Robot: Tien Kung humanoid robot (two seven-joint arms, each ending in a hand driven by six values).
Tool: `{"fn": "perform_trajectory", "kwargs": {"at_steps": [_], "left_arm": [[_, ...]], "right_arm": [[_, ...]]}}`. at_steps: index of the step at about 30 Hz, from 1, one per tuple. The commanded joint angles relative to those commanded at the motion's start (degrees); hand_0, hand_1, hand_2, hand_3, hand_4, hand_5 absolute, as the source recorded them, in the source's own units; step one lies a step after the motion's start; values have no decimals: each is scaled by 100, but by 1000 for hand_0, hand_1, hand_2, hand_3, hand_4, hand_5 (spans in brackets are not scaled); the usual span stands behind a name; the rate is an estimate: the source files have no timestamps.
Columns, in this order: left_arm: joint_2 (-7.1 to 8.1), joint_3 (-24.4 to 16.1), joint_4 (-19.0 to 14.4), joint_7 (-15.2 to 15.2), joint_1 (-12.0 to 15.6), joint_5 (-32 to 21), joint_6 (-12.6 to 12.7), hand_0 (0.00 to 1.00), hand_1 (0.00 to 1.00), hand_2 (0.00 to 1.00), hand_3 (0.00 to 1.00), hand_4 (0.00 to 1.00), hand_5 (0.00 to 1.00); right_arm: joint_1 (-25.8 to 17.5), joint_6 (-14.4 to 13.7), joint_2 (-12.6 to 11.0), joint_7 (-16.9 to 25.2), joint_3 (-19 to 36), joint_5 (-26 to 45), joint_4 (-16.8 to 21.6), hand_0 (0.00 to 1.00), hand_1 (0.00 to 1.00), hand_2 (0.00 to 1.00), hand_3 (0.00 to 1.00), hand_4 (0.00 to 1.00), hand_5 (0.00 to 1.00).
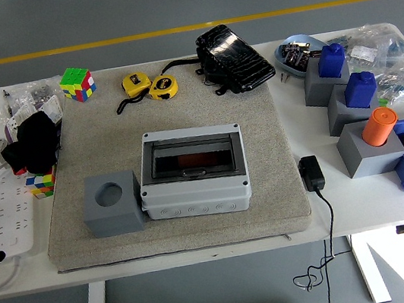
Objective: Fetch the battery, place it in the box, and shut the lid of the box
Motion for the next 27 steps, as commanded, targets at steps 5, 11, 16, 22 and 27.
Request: {"fn": "perform_trajectory", "kwargs": {"at_steps": [5, 11, 16, 22, 27], "left_arm": [[-1, 5, -6, 2, -6, 9, 4, 931, 896, 876, 858, 998, 998], [-3, 4, -12, -3, -5, 22, 8, 933, 897, 875, 858, 998, 998], [-3, -1, -11, 0, -12, 33, 13, 932, 896, 875, 858, 998, 998], [-2, -14, -16, 1, -16, 41, 21, 932, 895, 876, 858, 998, 998], [-5, -20, -13, 3, -10, 44, 22, 932, 895, 876, 858, 998, 998]], "right_arm": [[7, 0, -2, -1, -7, 12, 0, 835, 783, 765, 819, 998, 998], [4, 0, 1, -1, -8, 11, 0, 835, 783, 764, 819, 998, 998], [14, 2, 3, 3, -19, 24, 0, 835, 783, 765, 819, 998, 998], [15, 2, 11, 2, -1, 14, 0, 833, 783, 763, 819, 998, 998], [12, 4, 17, 3, 3, 11, 0, 833, 783, 763, 819, 998, 998]]}}
